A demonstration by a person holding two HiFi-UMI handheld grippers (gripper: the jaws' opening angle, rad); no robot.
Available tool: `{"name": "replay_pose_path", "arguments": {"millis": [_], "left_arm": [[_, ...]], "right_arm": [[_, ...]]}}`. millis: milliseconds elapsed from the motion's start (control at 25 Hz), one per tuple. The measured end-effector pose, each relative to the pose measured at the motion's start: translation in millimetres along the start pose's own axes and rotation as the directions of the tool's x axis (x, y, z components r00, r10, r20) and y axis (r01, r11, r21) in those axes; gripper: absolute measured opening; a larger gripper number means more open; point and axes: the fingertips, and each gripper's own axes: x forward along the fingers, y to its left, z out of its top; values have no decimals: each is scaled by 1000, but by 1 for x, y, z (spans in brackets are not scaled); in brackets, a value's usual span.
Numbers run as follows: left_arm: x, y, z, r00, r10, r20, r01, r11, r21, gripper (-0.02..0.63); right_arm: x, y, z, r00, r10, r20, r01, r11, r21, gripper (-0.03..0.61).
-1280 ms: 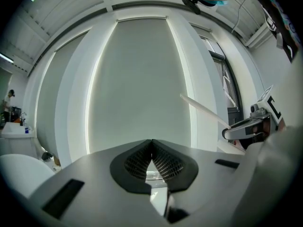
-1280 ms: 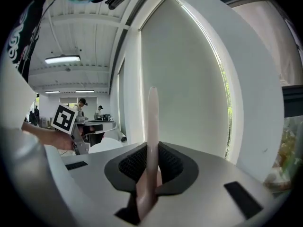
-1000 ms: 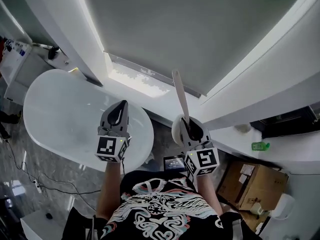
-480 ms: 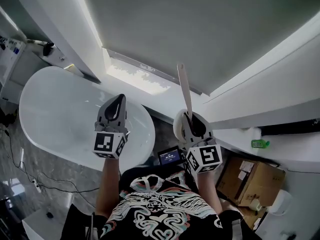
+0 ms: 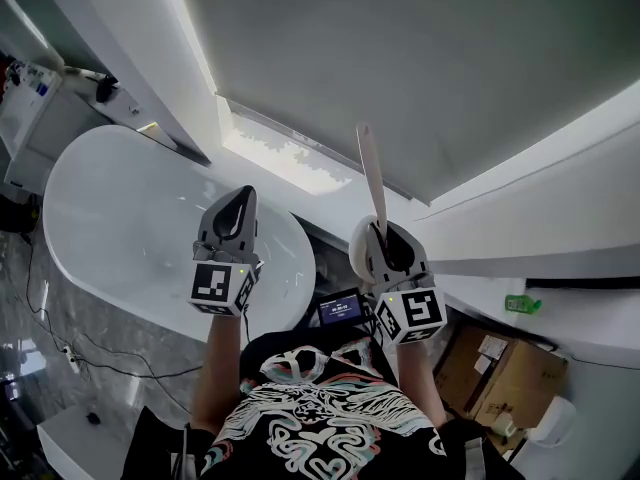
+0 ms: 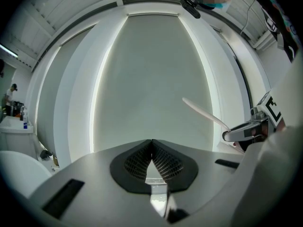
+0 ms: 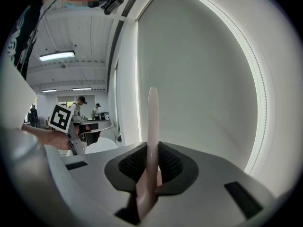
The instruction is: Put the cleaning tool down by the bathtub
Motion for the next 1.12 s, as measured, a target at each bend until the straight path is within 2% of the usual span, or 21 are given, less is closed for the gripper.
{"name": "replay_pose_path", "arguments": {"millis": [200, 520, 1120], "left_arm": [[13, 15, 2, 1000, 24, 3, -24, 1000, -4, 17], [20, 18, -6, 999, 42, -13, -42, 999, -14, 17], [63, 34, -69, 989, 52, -141, -60, 997, -52, 17]], "right_arm": [[23, -4, 9, 1000, 27, 1, -27, 999, -19, 69], [34, -9, 2, 999, 46, -20, -47, 999, -22, 69], [97, -28, -43, 987, 101, -126, -109, 993, -53, 71]]}}
